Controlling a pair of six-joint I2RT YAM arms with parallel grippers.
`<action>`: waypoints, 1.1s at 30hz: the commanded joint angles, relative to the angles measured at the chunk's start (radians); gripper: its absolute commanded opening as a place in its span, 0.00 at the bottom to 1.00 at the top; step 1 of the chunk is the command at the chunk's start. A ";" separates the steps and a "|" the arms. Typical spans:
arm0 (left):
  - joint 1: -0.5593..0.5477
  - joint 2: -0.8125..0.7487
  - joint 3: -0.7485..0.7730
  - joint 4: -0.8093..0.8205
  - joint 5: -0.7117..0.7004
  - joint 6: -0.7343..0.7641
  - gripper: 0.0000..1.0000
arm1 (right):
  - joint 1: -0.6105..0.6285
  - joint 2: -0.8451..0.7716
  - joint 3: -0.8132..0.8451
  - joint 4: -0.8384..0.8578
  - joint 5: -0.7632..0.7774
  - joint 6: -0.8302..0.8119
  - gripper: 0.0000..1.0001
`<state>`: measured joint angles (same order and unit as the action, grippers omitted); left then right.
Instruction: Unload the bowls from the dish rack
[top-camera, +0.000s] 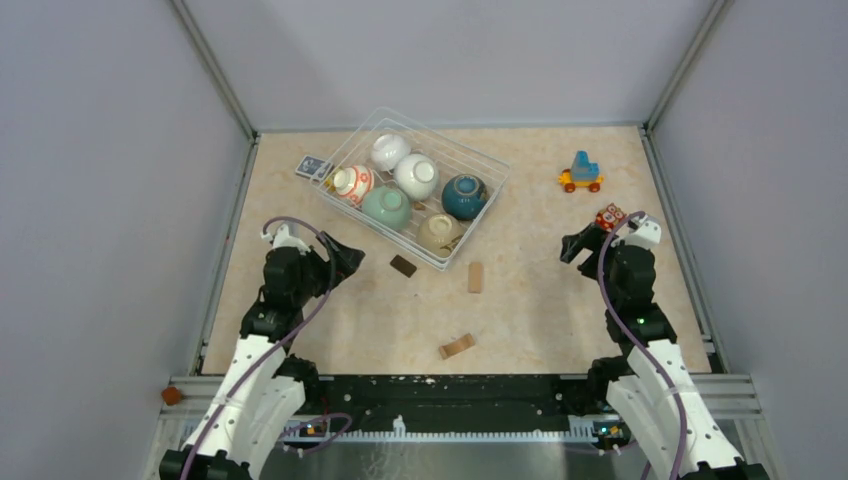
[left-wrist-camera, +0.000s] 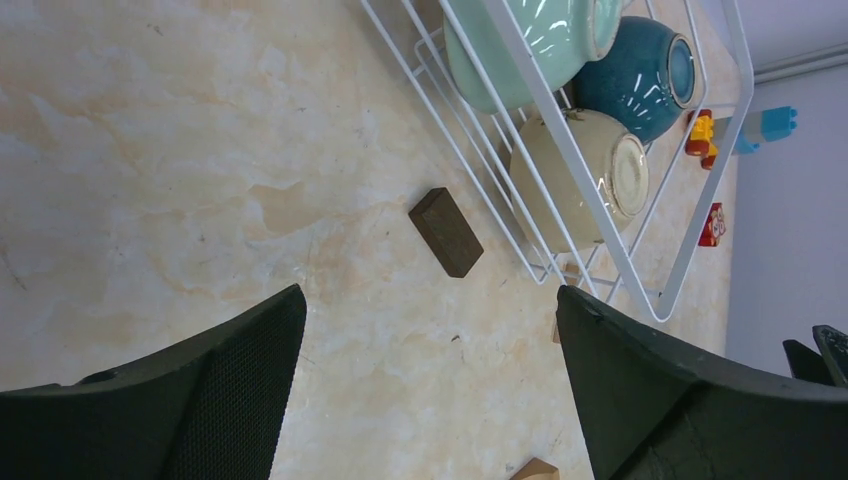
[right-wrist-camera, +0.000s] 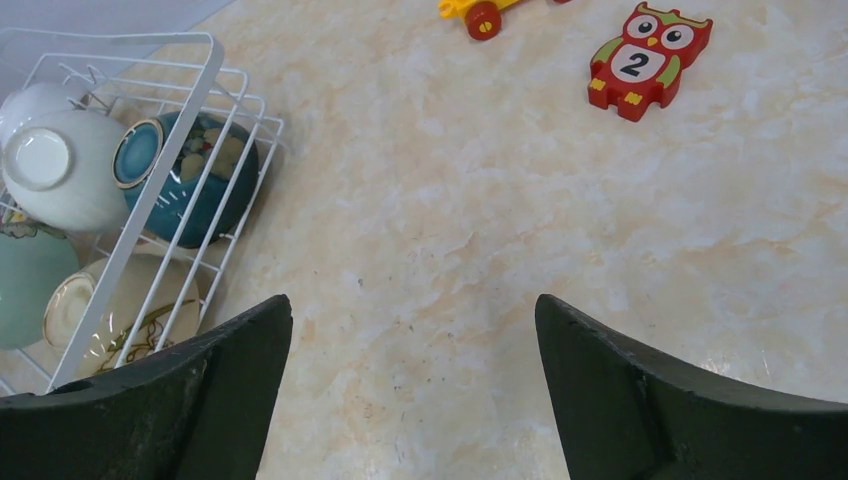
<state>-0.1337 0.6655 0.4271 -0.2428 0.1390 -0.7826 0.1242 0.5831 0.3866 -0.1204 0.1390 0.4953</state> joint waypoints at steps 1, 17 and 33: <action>0.000 -0.024 0.035 0.049 0.030 0.044 0.99 | 0.007 0.000 0.027 0.019 -0.012 0.007 0.90; 0.000 0.189 0.260 0.154 0.128 0.227 0.99 | 0.007 0.010 0.119 -0.005 -0.259 -0.040 0.90; -0.001 0.743 0.740 0.046 0.137 0.346 0.99 | 0.007 0.017 0.137 -0.028 -0.355 -0.028 0.88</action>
<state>-0.1337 1.3304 1.0679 -0.1486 0.2794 -0.4911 0.1242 0.6006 0.4667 -0.1497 -0.1814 0.4721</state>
